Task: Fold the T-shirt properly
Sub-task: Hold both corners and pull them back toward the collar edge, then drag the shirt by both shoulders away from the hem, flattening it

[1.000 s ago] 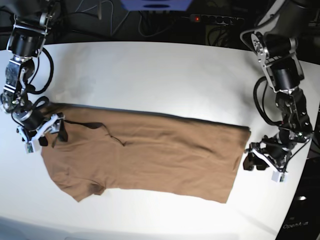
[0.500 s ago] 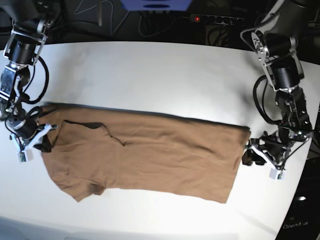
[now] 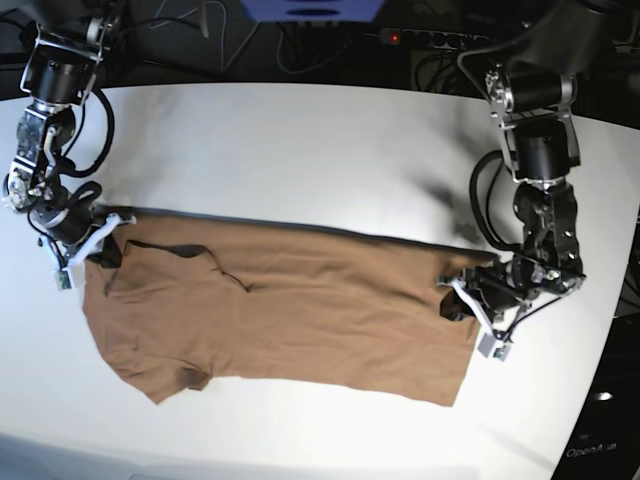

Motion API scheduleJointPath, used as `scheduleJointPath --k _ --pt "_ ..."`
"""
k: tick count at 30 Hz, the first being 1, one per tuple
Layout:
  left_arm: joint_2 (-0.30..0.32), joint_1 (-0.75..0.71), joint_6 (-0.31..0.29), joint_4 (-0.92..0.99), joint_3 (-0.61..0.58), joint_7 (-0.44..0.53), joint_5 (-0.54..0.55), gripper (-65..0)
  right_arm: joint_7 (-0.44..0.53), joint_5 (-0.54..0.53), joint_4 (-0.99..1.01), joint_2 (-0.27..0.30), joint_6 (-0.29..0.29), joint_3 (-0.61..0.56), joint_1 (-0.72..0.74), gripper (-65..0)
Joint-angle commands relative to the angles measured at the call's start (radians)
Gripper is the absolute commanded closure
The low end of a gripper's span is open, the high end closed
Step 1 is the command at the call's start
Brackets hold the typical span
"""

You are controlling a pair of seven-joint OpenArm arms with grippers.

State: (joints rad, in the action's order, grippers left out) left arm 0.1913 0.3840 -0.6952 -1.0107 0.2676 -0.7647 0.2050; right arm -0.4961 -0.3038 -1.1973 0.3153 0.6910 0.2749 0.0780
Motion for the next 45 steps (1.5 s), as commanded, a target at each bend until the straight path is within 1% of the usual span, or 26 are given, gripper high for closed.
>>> scheduleJointPath --k 1,8,14,19,22,34,38,40,45 --pt "0.006 0.017 -0.003 -0.018 0.002 0.023 0.009 -3.2 0.029 -0.013 -0.017 0.011 0.003 0.005 0.015 -0.7" --pt "0.004 0.002 -0.003 -0.006 0.002 0.029 0.007 -3.2 0.092 -0.013 -0.013 0.009 0.003 0.002 -0.024 -0.7" --pt "0.012 -0.026 -0.003 -0.006 0.003 0.029 0.007 -3.2 0.095 -0.011 -0.008 0.009 0.003 0.002 -0.033 -0.7" --pt "0.027 -0.070 -0.003 -0.006 0.003 0.034 0.007 -3.2 0.122 -0.011 -0.008 0.009 0.003 0.004 -0.073 -0.7" --pt "0.030 -0.092 -0.003 -0.006 0.003 0.069 0.007 -3.2 0.141 -0.011 -0.008 0.009 0.003 0.004 -0.094 -0.7" --pt "0.035 -0.171 -0.003 -0.006 0.006 0.077 0.009 -3.2 0.150 -0.013 -0.010 0.011 0.003 0.005 -0.183 -0.7" --pt "0.044 -0.221 -0.003 -0.020 0.075 0.070 0.014 -3.2 0.193 -0.013 -0.010 0.011 0.003 0.005 -0.218 -0.6" --pt "0.046 -0.242 -0.003 -0.020 0.104 0.070 0.012 -3.2 0.199 -0.016 -0.010 0.011 0.003 0.005 -0.235 -0.6" --pt "0.047 -0.306 -0.003 -0.049 0.117 0.070 0.009 -3.2 0.261 -0.018 -0.011 0.009 0.003 0.005 -0.306 -0.6"
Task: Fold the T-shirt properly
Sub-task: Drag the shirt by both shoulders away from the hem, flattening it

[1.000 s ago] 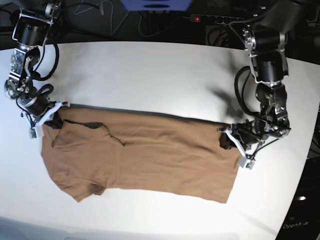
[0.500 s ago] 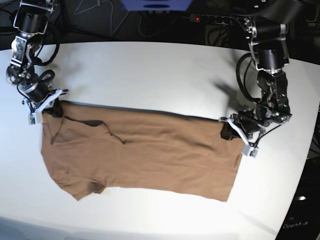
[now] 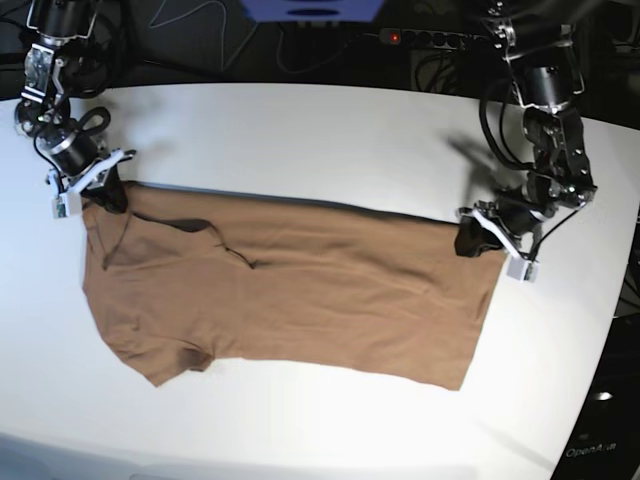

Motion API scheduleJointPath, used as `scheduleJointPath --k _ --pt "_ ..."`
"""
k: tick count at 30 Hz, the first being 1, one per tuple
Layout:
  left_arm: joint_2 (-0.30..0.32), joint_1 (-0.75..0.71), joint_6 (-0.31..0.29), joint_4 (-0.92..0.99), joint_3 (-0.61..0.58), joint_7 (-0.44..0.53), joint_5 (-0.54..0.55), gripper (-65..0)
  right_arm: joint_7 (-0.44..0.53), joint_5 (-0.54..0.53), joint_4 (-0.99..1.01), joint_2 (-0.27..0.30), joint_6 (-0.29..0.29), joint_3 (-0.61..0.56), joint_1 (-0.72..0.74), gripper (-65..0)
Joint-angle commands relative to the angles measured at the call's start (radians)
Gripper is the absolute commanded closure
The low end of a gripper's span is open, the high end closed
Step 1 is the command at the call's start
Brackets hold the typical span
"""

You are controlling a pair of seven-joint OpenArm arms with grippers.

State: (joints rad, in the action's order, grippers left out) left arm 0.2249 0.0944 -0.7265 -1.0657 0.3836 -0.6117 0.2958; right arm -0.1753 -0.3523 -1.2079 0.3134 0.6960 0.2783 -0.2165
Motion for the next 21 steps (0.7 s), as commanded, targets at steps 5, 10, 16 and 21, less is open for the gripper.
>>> scheduleJointPath --k 5,10,16,21 --pt "0.011 -0.101 0.028 -0.083 0.002 -0.084 -0.076 -3.2 -0.017 0.031 -0.005 -0.001 -0.002 0.002 -0.077 -0.6" --pt "0.003 -0.178 0.028 -0.130 0.002 -0.084 -0.074 -3.2 0.038 0.029 -0.005 -0.004 -0.002 0.003 -0.137 -0.6" --pt "0.003 -0.241 0.028 -0.137 0.016 -0.084 -0.074 -3.2 0.155 0.029 -0.005 -0.033 -0.002 0.003 -0.245 -0.6" --pt "-0.023 -0.292 0.028 -0.156 0.074 -0.084 -0.074 -3.2 0.233 0.029 -0.005 -0.050 0.000 0.002 -0.295 -0.6"
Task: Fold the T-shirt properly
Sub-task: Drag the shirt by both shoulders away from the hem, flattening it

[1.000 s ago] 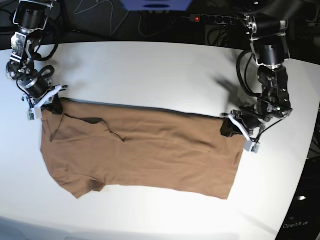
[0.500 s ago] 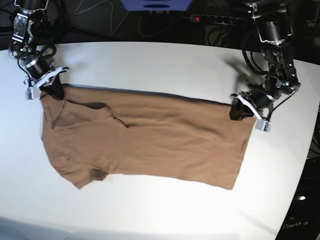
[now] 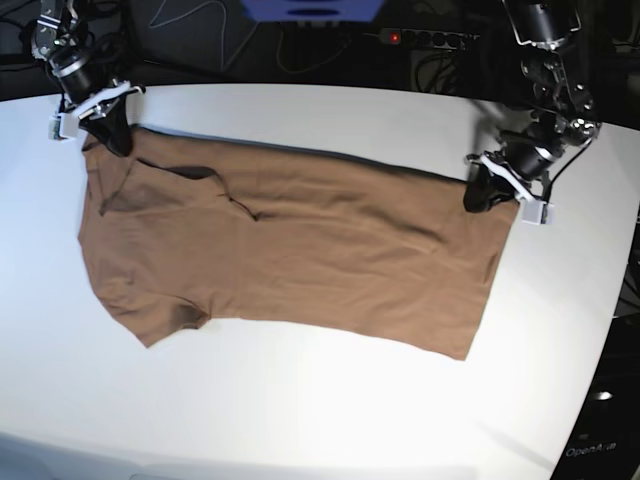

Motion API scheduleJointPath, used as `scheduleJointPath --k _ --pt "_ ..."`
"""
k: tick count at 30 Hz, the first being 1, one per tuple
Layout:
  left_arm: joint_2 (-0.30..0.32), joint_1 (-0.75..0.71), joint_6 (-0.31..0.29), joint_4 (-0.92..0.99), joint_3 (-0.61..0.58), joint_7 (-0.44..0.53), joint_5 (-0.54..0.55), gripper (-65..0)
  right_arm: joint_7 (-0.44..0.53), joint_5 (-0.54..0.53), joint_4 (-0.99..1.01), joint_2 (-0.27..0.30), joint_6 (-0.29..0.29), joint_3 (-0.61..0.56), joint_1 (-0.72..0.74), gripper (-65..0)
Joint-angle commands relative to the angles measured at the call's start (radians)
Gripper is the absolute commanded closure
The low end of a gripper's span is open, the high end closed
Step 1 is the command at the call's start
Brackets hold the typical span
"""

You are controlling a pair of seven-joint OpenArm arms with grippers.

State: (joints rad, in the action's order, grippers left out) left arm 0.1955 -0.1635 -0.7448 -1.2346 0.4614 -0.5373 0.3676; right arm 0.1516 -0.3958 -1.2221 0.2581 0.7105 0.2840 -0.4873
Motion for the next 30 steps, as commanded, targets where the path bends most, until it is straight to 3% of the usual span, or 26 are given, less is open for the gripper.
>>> scheduleJointPath --k 1,12,30 --pt "0.005 -0.048 0.047 -0.006 0.001 -0.159 -0.146 -3.2 -0.091 0.073 0.009 0.005 -0.015 -0.004 -0.026 -0.6" --pt "-0.029 -0.209 0.047 -0.193 0.001 -0.159 -0.146 -3.2 -0.085 0.073 0.008 0.010 -0.015 -0.004 -0.026 -0.6" --pt "-0.020 -0.207 0.047 -0.196 0.073 -0.160 -0.154 -3.2 -0.094 0.079 -0.089 0.019 -0.015 0.057 -0.027 -0.6"
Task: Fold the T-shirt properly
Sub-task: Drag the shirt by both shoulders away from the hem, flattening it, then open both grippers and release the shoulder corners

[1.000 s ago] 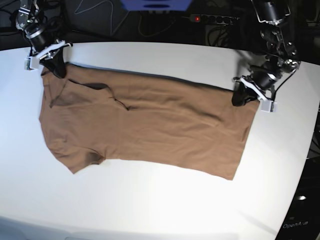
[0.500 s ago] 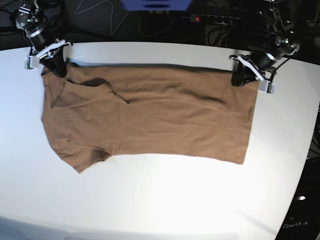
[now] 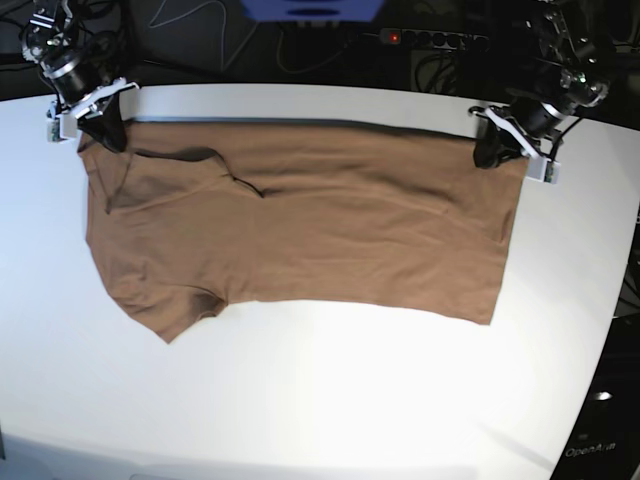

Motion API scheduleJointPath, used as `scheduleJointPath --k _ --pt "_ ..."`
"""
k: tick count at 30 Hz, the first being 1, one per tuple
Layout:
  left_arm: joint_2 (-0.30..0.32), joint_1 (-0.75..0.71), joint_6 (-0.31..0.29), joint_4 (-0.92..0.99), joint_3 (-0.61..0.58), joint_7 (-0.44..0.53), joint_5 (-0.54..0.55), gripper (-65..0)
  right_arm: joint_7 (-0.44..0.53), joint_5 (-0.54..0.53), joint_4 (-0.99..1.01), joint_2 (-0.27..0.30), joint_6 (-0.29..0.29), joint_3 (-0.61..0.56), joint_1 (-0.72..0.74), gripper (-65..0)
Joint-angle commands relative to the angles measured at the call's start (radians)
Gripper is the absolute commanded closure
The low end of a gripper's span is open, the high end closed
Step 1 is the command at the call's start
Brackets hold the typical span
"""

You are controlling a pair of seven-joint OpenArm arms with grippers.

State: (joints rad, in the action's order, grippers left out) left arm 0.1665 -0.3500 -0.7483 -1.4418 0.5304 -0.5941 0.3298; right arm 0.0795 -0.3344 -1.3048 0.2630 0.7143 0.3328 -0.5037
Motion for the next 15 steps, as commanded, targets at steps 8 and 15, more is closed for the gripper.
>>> scheduleJointPath --k 8,15 --pt "0.009 -0.017 0.050 0.009 0.004 -0.103 -0.116 -3.3 -0.022 0.018 -0.054 0.019 -0.018 0.015 -0.011 -0.6" --pt "0.009 -0.014 0.050 0.009 0.004 -0.103 -0.116 -3.3 -0.024 0.018 -0.183 0.025 -0.018 0.030 -0.056 -0.6"
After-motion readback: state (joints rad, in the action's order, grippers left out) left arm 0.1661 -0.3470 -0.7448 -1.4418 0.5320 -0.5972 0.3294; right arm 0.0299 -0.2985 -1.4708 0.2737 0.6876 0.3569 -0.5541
